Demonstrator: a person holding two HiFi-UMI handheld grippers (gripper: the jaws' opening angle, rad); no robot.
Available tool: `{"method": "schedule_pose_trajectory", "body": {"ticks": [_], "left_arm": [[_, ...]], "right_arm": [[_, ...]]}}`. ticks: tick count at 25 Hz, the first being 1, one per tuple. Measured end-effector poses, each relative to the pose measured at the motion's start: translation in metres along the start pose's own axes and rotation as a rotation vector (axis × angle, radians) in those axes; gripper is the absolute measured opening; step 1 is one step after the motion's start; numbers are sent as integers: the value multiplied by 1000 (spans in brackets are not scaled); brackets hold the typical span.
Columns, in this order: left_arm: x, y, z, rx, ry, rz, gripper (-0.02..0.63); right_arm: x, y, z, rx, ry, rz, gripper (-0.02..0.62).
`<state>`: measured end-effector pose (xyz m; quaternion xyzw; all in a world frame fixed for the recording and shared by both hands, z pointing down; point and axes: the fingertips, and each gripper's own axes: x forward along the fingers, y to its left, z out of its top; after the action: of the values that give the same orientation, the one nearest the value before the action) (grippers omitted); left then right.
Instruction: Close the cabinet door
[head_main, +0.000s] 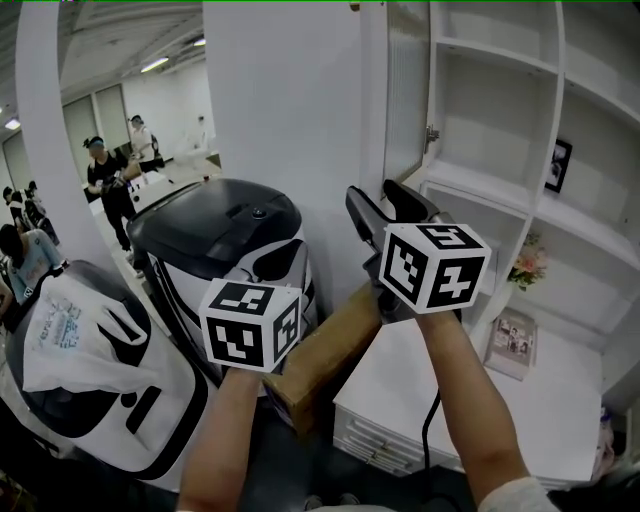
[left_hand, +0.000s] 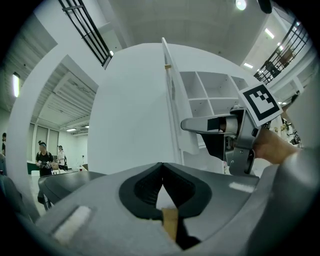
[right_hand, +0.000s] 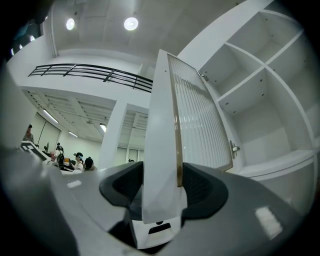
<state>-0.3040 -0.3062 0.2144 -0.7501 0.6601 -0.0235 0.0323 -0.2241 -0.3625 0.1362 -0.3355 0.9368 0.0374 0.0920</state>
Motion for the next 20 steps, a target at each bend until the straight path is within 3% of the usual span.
{"method": "schedule_pose_trajectory", "body": {"ticks": [20], "left_arm": [[22,-22,6,10,-20,-118,-2]], "right_arm": [[-20,-11,5,11,15,-10,225]]}}
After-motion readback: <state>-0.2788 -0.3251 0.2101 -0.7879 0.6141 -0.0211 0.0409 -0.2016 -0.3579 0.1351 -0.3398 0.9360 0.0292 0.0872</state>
